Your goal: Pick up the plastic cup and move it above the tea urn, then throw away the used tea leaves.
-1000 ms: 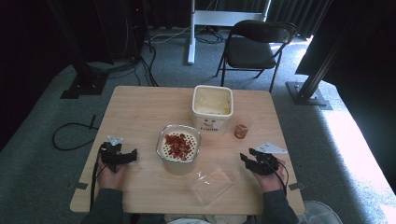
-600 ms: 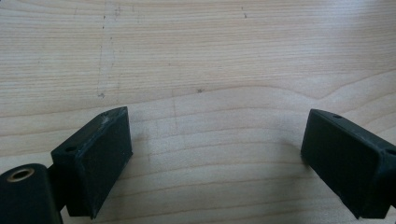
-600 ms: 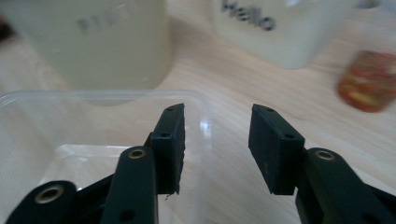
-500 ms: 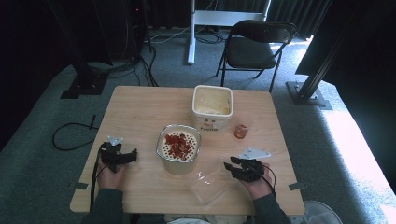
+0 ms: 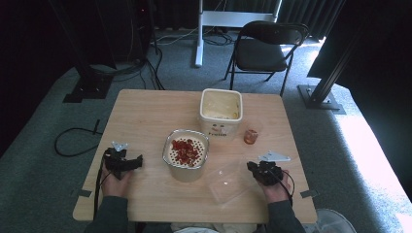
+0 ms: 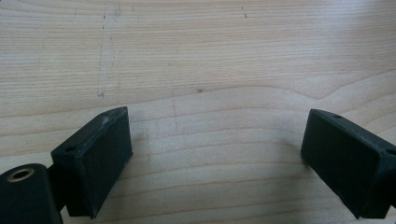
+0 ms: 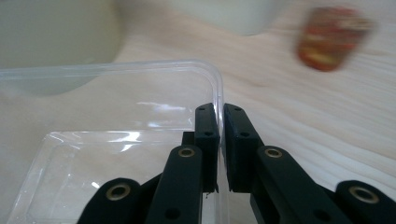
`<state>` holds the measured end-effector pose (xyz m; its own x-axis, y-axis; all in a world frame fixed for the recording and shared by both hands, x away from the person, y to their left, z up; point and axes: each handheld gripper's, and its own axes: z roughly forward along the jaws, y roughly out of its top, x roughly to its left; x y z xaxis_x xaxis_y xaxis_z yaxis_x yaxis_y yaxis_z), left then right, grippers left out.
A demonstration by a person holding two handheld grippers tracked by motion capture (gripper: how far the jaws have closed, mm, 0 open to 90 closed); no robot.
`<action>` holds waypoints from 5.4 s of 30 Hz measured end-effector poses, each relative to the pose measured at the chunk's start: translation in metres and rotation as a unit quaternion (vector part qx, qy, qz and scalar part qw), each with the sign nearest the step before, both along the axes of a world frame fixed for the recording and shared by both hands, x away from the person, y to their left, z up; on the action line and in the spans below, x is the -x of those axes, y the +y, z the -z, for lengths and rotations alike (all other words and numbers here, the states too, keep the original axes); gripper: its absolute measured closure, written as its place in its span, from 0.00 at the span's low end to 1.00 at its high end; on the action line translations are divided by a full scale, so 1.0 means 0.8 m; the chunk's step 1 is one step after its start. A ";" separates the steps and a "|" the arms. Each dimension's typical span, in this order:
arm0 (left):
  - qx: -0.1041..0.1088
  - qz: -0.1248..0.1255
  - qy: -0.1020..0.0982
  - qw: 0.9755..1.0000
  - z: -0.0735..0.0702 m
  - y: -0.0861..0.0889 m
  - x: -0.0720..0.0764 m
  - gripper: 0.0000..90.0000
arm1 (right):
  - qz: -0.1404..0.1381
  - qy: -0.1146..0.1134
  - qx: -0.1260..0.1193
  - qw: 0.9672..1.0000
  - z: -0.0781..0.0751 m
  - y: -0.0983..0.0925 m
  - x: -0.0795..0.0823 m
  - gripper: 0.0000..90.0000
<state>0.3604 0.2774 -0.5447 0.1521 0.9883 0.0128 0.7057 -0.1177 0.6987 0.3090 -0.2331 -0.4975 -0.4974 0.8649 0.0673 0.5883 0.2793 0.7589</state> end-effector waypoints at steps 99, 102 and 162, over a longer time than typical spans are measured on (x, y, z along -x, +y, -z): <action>0.000 0.000 0.000 1.000 0.000 0.000 0.000 0.10 | 0.091 -0.061 -0.103 0.989 -0.126 -0.035 -0.181 0.56; 0.000 0.000 0.000 1.000 0.000 0.000 0.000 0.10 | 0.071 -0.059 -0.096 0.991 -0.119 -0.034 -0.174 0.52; -0.001 0.015 0.000 1.000 0.000 -0.002 0.000 0.10 | 0.034 -0.106 -0.060 0.992 0.034 -0.033 -0.176 0.28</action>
<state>0.3606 0.2754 -0.5448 0.1822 0.9831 0.0149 0.7014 -0.1406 0.6988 0.4500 -0.2592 -0.5249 -0.4520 0.8892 0.0716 0.4262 0.1448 0.8930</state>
